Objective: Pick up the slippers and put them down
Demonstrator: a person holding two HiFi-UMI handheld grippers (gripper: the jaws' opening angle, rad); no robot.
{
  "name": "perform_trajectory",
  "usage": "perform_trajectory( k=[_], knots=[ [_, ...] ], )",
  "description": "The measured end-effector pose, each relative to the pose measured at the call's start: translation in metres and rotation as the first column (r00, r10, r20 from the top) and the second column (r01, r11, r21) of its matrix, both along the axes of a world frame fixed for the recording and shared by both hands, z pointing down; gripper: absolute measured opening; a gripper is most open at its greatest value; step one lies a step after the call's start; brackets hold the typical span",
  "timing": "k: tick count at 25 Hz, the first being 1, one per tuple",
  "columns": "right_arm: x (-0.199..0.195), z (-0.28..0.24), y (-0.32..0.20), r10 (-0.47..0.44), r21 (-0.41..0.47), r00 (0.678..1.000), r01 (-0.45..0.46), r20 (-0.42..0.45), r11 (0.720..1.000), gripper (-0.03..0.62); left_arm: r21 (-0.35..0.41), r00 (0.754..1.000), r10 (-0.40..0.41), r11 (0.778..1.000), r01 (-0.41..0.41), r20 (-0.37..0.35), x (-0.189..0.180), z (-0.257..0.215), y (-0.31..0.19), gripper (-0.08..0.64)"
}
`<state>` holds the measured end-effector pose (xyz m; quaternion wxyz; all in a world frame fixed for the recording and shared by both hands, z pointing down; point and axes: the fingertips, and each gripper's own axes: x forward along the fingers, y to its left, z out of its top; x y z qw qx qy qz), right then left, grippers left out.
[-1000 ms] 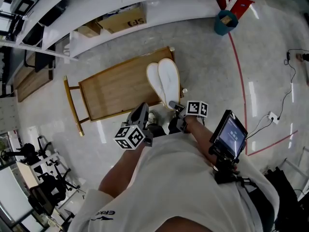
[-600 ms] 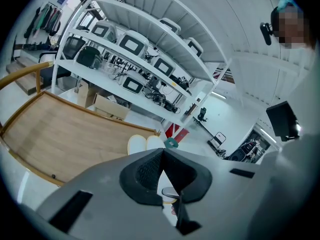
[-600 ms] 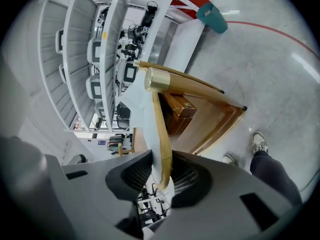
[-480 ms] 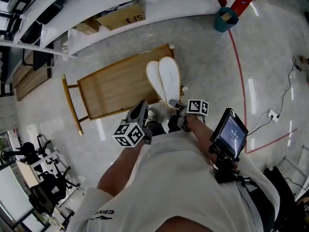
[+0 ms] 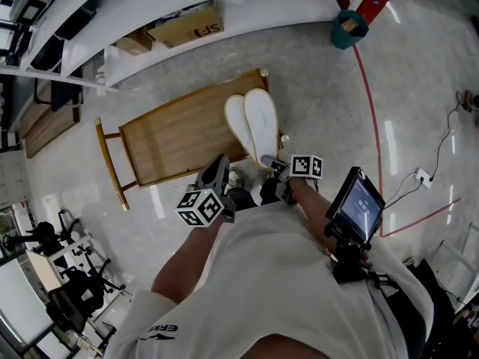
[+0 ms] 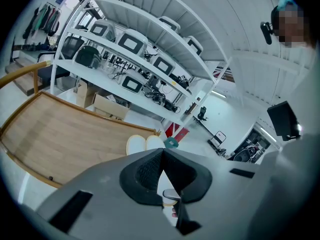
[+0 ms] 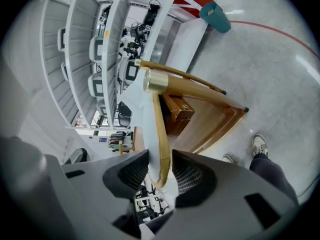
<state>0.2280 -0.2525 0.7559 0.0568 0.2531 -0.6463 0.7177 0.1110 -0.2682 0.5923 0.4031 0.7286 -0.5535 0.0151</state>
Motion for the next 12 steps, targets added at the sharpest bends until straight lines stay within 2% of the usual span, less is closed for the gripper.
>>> perform_trajectory(
  k=[5, 12],
  knots=[
    [0.004, -0.001, -0.003, -0.011, 0.025, 1.000, 0.011, -0.003, 1.000, 0.153, 0.000, 1.000, -0.011, 1.000, 0.011, -0.001, 0.003, 0.003, -0.001, 0.003],
    [0.012, -0.006, 0.000, -0.029, 0.056, 0.999, 0.030, -0.020, 0.998, 0.160, -0.005, 1.000, -0.019, 1.000, 0.019, -0.014, 0.002, 0.008, 0.007, 0.004]
  ],
)
